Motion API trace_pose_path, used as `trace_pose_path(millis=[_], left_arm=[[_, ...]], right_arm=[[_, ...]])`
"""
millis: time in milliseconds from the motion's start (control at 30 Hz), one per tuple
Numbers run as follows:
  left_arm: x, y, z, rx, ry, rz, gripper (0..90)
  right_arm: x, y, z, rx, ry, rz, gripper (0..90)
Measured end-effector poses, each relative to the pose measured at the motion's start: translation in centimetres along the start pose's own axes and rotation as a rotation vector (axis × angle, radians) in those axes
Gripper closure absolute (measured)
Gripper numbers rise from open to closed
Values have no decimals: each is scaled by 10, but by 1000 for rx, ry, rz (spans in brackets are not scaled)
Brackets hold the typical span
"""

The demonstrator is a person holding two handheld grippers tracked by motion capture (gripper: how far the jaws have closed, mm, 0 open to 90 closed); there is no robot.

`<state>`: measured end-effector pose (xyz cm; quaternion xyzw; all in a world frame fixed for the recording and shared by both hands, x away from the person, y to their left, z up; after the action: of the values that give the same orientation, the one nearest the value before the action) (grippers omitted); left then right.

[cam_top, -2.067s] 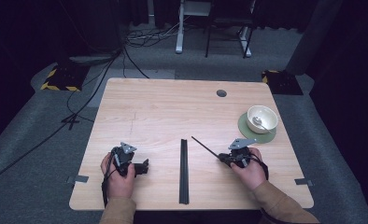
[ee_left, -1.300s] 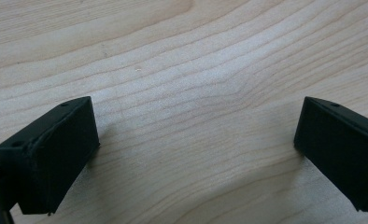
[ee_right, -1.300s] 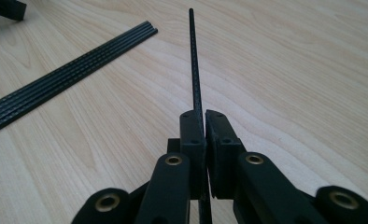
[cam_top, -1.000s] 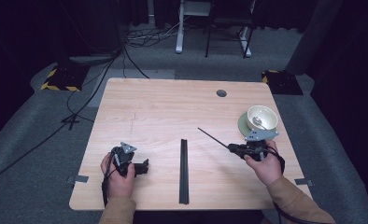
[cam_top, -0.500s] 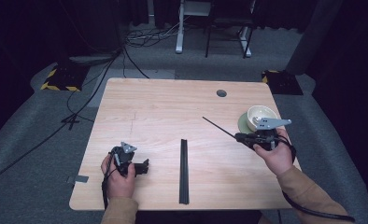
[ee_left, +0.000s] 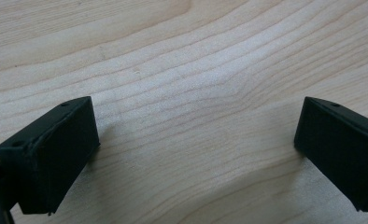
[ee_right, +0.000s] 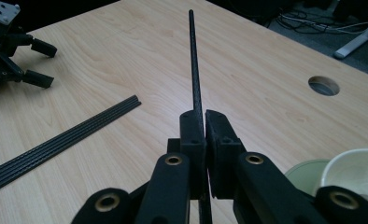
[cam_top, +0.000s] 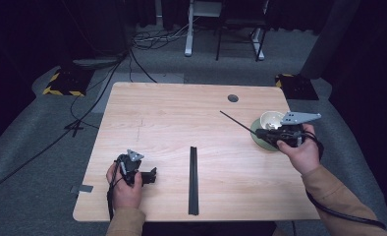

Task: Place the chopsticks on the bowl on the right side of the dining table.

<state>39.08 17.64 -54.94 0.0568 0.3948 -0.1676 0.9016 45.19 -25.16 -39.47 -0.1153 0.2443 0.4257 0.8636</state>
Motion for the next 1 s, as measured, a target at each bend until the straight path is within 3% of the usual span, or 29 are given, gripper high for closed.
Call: trace_pose_path(millis=[467,1000], left_arm=[[0,0,0,1,-1,0,3],[0,0,0,1,-1,-1,3]], right_arm=[[-19,-37,12,13,-31,-38,867],[-24,-92,8,17,-29,-65,866]])
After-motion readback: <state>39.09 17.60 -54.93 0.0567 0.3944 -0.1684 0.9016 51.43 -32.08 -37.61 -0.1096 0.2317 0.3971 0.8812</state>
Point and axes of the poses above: each handheld gripper's, and its own axes: x roughly forward along the jaws, z roughly out of its top, y roughly to its left, the point moved 6 cm from there along x, roughly forward along the jaws, and after that the axes turned 2 degrees about -y, right-handed, at the moved point
